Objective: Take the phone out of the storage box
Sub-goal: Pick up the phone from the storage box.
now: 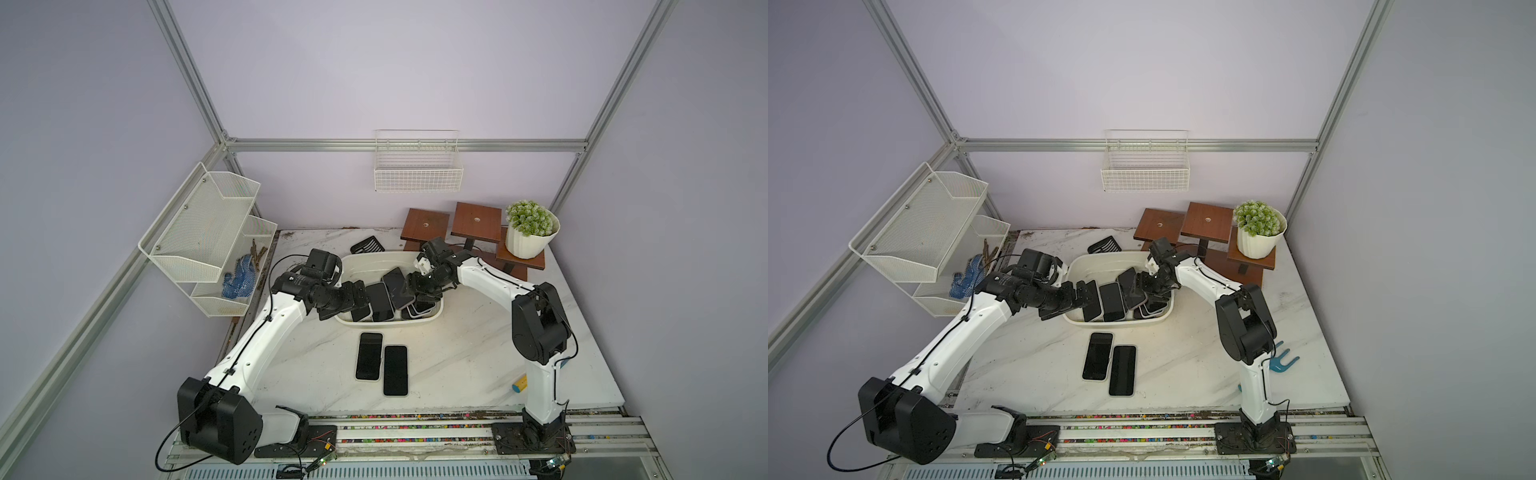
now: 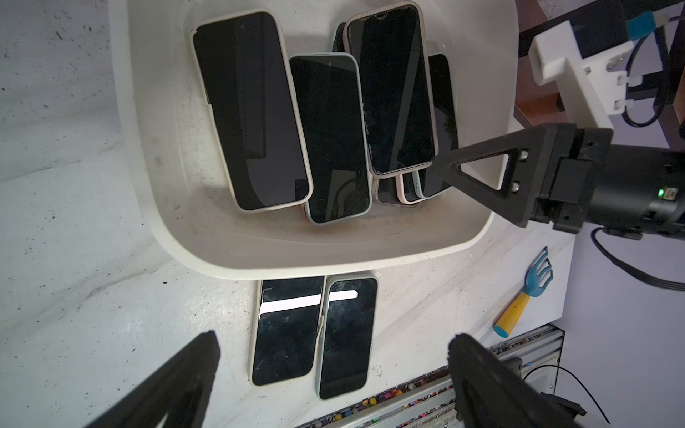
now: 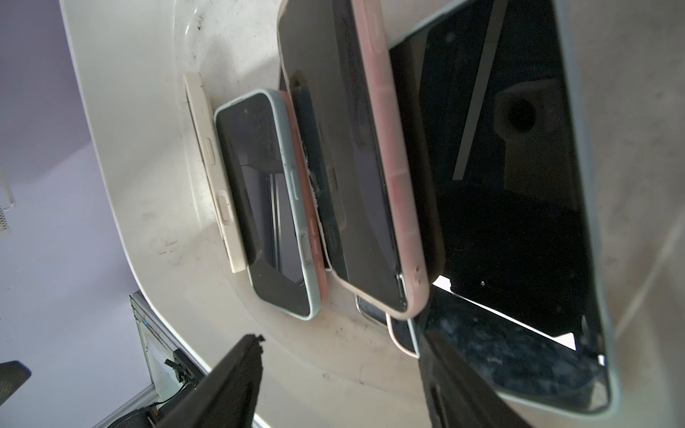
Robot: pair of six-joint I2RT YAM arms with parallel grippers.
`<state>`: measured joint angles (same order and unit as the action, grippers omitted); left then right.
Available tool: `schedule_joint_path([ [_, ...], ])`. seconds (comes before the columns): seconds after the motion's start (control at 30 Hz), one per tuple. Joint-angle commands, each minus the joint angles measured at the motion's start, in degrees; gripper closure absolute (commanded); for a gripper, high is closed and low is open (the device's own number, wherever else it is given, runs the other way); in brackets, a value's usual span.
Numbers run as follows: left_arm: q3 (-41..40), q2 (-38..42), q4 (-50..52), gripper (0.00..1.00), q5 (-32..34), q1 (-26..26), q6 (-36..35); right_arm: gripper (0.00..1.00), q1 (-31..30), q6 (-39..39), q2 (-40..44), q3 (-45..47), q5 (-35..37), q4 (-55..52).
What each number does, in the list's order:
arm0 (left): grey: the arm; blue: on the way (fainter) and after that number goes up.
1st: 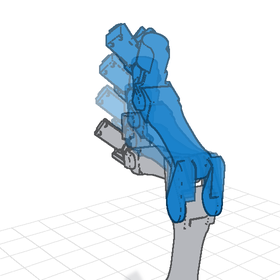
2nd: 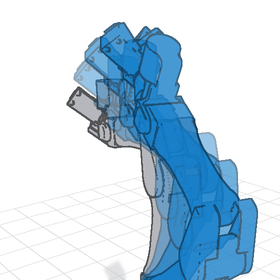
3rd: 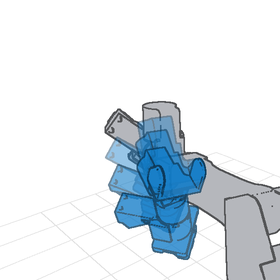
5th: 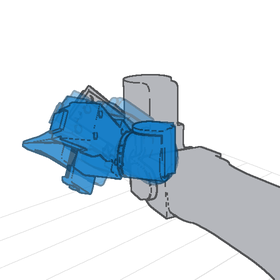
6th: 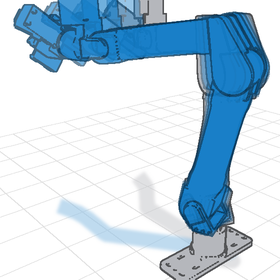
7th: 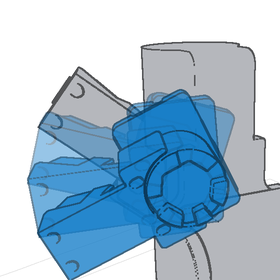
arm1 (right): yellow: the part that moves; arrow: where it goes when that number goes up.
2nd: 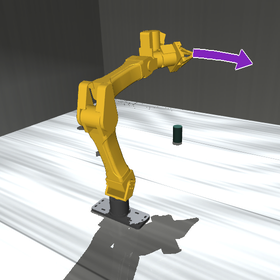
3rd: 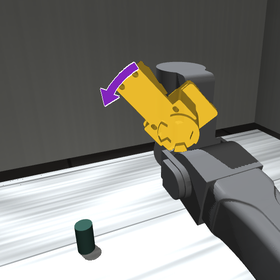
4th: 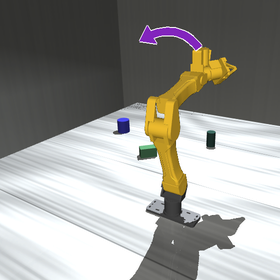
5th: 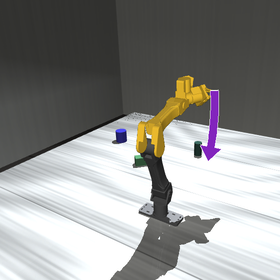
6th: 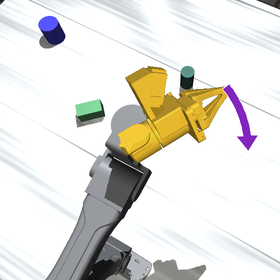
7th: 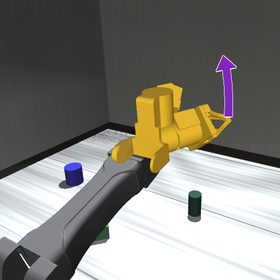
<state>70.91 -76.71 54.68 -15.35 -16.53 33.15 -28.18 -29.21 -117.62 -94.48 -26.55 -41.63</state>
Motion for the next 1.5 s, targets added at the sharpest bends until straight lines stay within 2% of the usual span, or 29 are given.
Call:
schedule_joint_path([
  [0.0, 2.03, -0.04, -0.97, 0.00, -1.92, 0.66, -1.94, 0.28, 0.65, 0.71, -1.44, -1.79, -0.67, -0.54],
  [0.23, 1.70, -0.02, -0.97, 0.00, -2.14, 1.20, -2.06, 0.29, 0.87, 1.13, -2.94, -1.86, 0.86, -1.09],
  [0.53, 1.69, 0.15, -0.39, 0.00, -2.56, 1.62, -2.33, 0.33, 1.02, 1.53, -6.31, -3.11, -1.16, 1.11],
  [0.57, 1.66, 0.30, -0.11, 0.00, -2.42, 1.61, -2.43, 0.39, 1.03, 1.44, -6.68, -3.33, -1.55, 1.35],
  [0.83, 0.07, 2.25, 0.96, 0.00, -1.86, 2.55, -2.47, 0.55, 1.00, -0.71, -7.95, -1.97, -4.00, 5.84],
  [1.17, -0.25, 2.97, 2.09, 0.00, -1.81, 3.57, -3.24, 0.67, 0.98, -8.04, -7.36, 4.11, -8.34, 19.38],
  [1.47, -0.16, 2.40, 1.77, 0.00, -2.90, 4.27, -3.56, 0.94, 1.20, -6.92, -4.81, 4.38, -5.81, 18.32],
])
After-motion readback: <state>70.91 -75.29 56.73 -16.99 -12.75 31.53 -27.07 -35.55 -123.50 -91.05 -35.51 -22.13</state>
